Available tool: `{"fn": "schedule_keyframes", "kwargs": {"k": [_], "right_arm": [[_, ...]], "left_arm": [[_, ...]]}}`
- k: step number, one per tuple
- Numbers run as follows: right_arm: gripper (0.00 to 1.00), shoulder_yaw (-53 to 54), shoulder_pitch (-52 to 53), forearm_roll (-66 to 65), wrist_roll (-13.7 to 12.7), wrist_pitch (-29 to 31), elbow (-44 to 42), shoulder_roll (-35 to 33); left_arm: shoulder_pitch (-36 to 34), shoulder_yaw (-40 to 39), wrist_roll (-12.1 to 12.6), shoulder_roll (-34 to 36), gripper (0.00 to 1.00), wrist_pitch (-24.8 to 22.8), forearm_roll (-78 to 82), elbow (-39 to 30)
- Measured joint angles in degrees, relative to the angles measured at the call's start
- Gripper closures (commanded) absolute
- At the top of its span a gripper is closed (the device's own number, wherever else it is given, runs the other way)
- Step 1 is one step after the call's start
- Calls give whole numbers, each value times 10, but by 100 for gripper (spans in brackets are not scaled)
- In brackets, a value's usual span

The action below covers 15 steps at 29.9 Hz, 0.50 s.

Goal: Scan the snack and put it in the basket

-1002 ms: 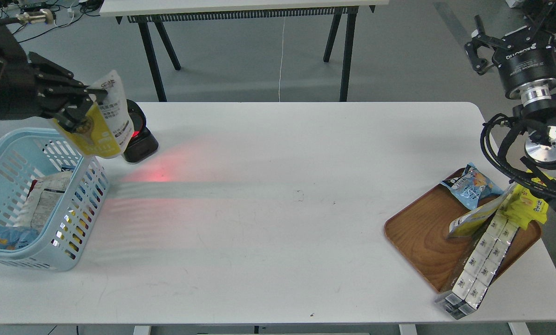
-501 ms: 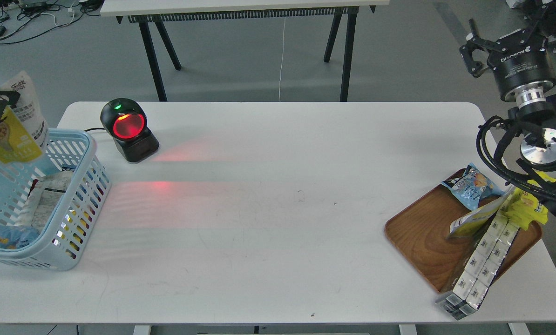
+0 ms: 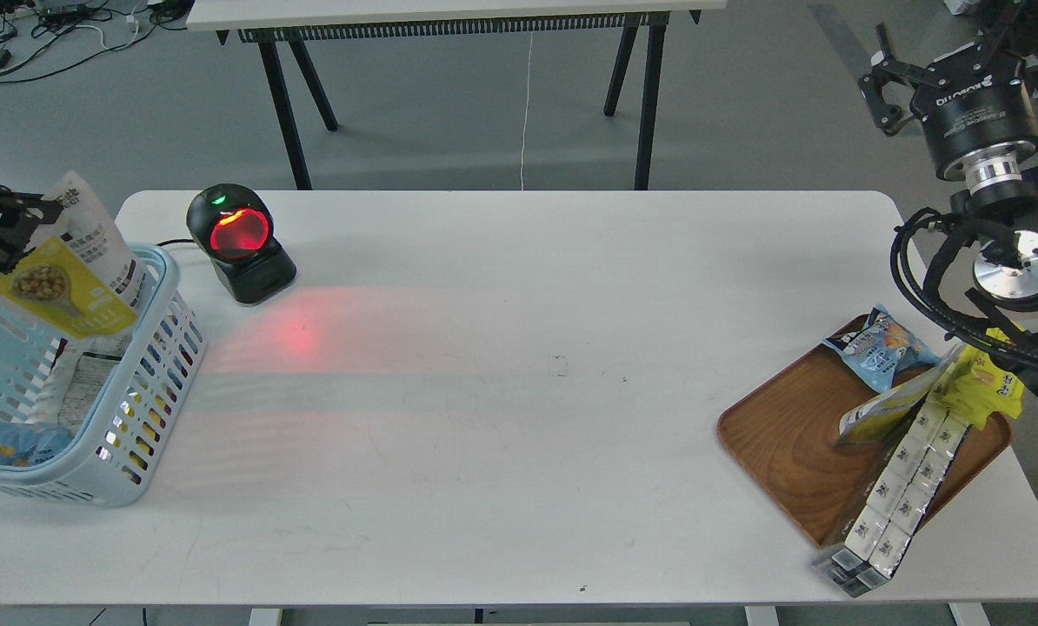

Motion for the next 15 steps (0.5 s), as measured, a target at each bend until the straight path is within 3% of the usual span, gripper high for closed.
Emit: {"fn": "schedule_keyframes", "kwargs": {"k": [1,6,15], "right_arm": [[1,0,0,0,0,0,0,-1],[1,1,0,0,0,0,0,-6],[1,1,0,0,0,0,-2,-8]], "left_arm": [[0,0,0,0,34,0,-1,-2],[-3,-8,0,0,4,0,-101,0],[-10,-53,1,-55,1,0,-453,51]]}}
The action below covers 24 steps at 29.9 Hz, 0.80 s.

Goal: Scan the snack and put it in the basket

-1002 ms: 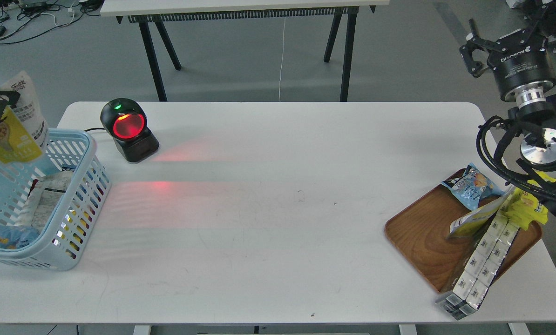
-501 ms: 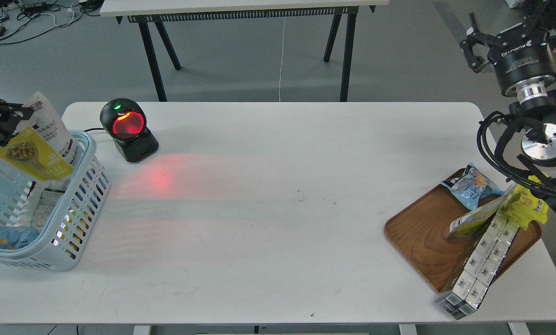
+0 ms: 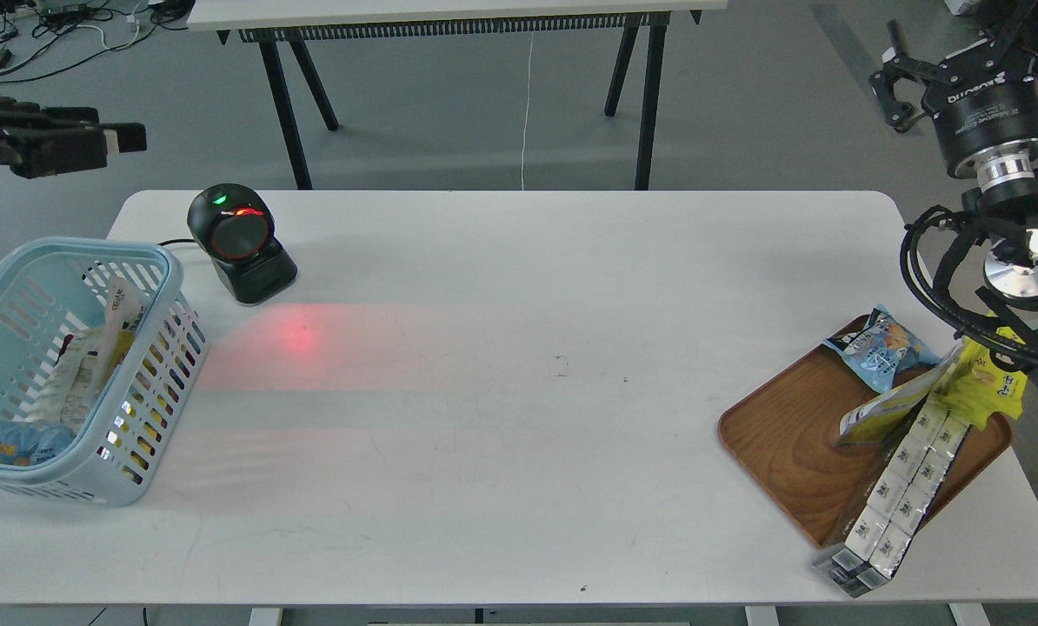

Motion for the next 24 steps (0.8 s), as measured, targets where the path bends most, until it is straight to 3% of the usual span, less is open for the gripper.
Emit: {"fn": "schedule_keyframes", "kwargs": {"k": [5,13,18,24], "right_arm": [[1,28,6,0,0,0,-5,-3],[1,45,32,0,-2,0,-24,-3],[1,68,39,1,-43,0,-43,5],[1,102,40,1,-69,0,-67,37]], "left_arm": [[0,-22,24,-80,1,0,-202,77],[1,-38,28,-255,1,0,-577,293],[1,-82,34,-340,1,0,-701,386],[7,-158,78,-424,1,0,-821,461]]}}
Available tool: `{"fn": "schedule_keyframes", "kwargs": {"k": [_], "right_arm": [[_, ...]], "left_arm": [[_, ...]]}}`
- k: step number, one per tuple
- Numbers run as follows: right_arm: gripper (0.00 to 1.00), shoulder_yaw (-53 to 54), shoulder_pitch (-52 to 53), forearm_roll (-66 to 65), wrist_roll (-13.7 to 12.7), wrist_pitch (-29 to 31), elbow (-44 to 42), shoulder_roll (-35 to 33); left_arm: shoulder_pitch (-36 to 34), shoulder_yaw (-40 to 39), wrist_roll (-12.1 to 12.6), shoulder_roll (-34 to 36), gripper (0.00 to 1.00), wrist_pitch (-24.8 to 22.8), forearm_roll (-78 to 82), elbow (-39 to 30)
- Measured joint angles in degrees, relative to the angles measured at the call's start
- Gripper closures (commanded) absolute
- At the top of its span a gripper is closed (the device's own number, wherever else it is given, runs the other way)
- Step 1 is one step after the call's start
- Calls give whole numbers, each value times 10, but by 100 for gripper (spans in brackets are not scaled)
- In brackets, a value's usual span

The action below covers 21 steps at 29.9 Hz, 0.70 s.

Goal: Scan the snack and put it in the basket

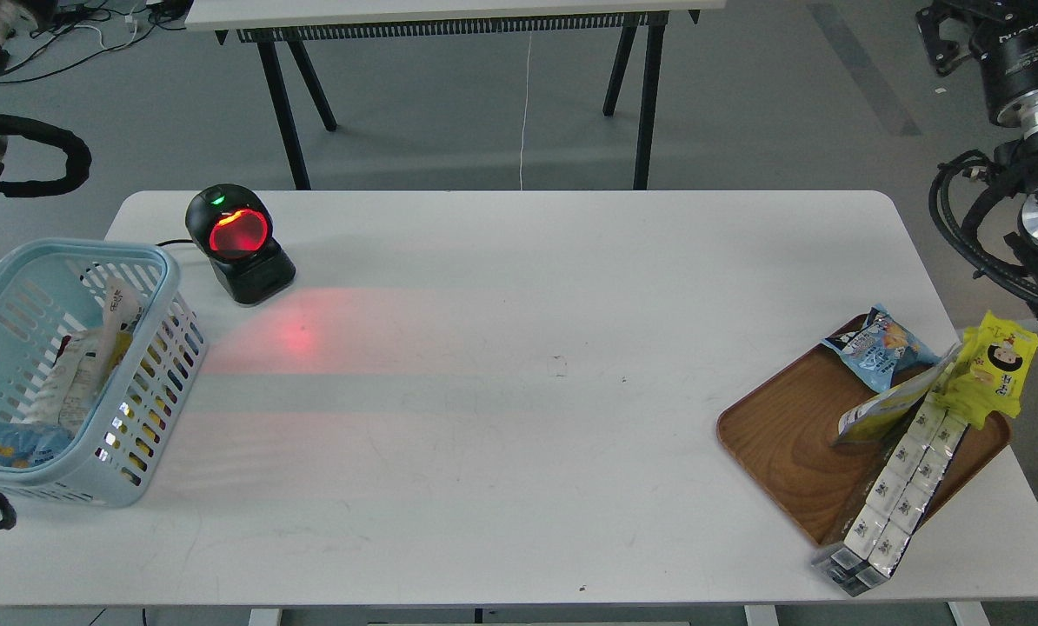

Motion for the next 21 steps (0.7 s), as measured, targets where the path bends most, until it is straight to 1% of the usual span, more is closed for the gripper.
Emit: {"fn": "schedule_keyframes", "kwargs": {"k": [3,7,9,12,16,21], "right_arm": [[1,3,0,0,-3,0,-3,8],[1,6,-3,0,-26,0,-4,10],[1,8,-4,0,-32,0,-4,11],[1,9,-5,1,-34,0,-6,19],[1,6,-7,1,-35,0,-35,38],[1,1,-5,0,-36,0,-47,47]], "left_arm": [[11,-15,12,-35,1,0,-47,28],[27,-19,14,-72,1,0,-91,53],[41,-19,15,-90,1,0,-109,60],[70,-19,15,-111,0,0,-132,63],[93,-19,14,-119,0,0,-140,64],[100,-18,11,-120,0,0,-141,62]]}}
